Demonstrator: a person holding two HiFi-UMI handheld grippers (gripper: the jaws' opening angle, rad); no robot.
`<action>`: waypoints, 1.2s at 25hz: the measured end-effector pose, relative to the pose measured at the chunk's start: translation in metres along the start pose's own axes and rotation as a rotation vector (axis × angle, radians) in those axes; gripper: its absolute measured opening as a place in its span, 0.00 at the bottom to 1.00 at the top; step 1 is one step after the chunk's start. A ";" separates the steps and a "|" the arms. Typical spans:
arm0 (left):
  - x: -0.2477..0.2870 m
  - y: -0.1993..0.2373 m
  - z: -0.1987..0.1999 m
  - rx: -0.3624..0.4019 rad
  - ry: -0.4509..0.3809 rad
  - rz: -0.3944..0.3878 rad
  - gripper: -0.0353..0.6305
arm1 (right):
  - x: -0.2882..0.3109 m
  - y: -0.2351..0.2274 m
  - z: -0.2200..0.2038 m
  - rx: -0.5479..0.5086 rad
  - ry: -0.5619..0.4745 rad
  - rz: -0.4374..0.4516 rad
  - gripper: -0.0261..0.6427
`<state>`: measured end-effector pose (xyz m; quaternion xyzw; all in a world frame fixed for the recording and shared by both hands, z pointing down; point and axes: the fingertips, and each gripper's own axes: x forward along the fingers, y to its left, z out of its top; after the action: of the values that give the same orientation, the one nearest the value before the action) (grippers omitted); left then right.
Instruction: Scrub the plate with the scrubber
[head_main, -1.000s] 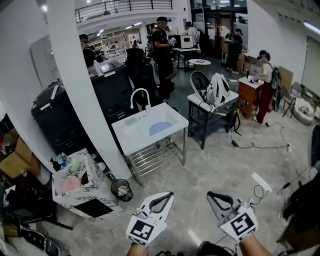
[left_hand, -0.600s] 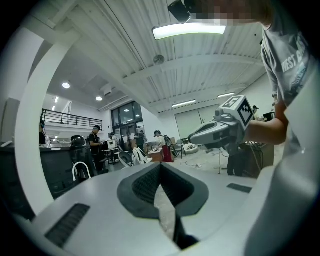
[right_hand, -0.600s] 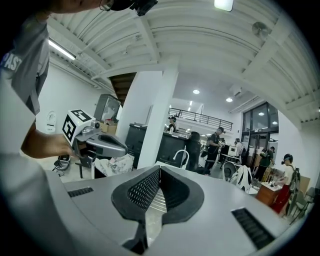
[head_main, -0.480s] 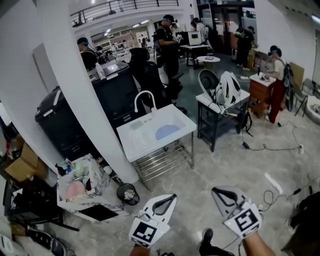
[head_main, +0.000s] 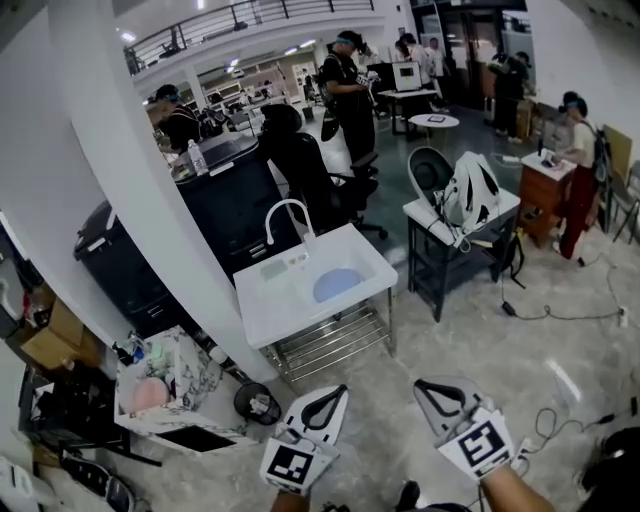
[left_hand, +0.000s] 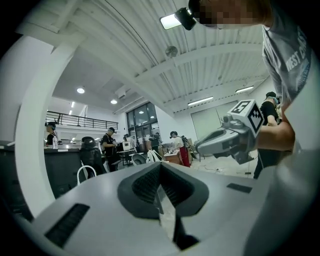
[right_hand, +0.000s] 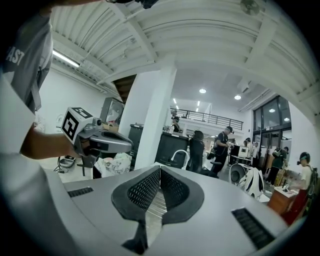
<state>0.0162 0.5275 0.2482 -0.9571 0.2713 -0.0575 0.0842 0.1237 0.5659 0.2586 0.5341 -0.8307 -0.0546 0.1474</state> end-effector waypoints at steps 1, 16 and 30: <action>0.011 0.002 -0.001 -0.014 0.004 0.009 0.06 | 0.004 -0.007 -0.004 0.008 -0.002 0.009 0.08; 0.103 0.070 -0.016 0.018 0.061 0.068 0.06 | 0.080 -0.092 -0.032 0.012 0.003 0.056 0.08; 0.182 0.180 -0.025 0.028 0.017 -0.043 0.06 | 0.194 -0.156 -0.021 0.023 0.046 -0.054 0.08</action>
<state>0.0749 0.2772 0.2500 -0.9609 0.2506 -0.0712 0.0940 0.1913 0.3259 0.2762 0.5591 -0.8129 -0.0366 0.1589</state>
